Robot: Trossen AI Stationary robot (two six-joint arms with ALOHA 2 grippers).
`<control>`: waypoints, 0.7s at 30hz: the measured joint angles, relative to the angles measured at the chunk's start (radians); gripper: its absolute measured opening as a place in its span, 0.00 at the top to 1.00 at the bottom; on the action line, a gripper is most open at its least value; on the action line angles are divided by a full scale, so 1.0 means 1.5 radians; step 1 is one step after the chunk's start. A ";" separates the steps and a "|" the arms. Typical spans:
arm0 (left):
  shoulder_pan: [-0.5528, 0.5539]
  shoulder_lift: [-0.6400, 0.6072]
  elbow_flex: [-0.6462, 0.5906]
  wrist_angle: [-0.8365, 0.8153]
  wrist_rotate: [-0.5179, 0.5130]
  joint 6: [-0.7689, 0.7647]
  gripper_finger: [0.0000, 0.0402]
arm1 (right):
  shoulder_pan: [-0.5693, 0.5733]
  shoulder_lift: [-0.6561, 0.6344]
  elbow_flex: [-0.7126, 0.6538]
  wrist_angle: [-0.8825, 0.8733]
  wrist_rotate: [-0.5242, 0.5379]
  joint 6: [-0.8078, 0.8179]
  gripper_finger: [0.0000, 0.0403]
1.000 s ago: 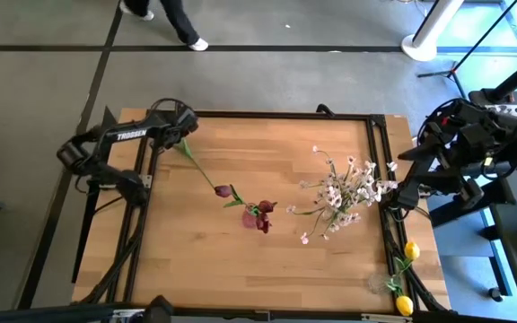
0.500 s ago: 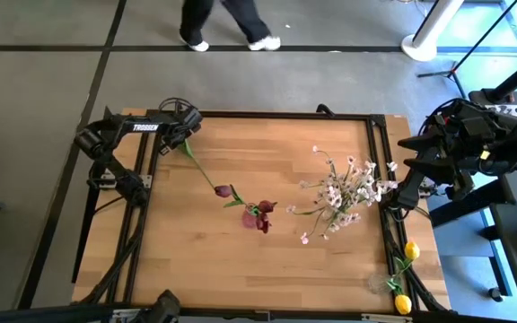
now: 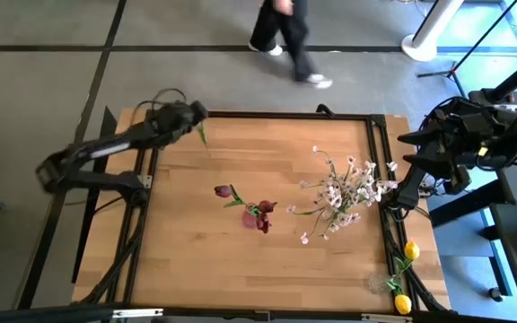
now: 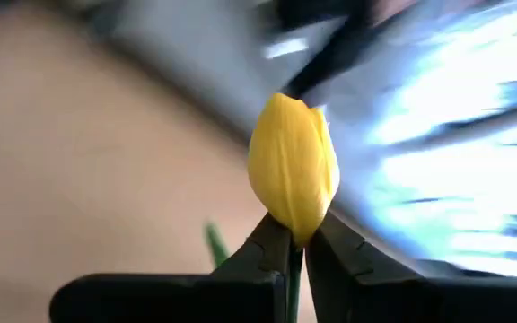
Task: Sort flowers into vase by color
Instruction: Put the yellow flower into the bottom transparent vase
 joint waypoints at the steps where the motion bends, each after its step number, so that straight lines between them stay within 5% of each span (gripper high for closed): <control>1: -0.025 -0.041 0.000 0.043 -0.018 0.023 0.96 | 0.000 0.002 0.000 -0.009 0.000 0.000 0.42; 5: -0.142 -0.159 0.002 0.339 -0.091 0.223 0.96 | -0.002 0.004 -0.001 -0.020 0.016 0.004 0.42; 9: -0.259 -0.176 0.023 0.592 -0.094 0.473 0.96 | -0.044 0.005 -0.001 -0.025 0.002 0.004 0.42; 13: -0.349 -0.131 0.110 0.614 -0.075 0.613 0.96 | -0.127 0.018 -0.014 -0.016 -0.049 0.007 0.42; 21: -0.420 0.057 0.295 0.607 0.036 0.733 0.97 | -0.400 0.105 -0.088 0.110 -0.296 -0.003 0.42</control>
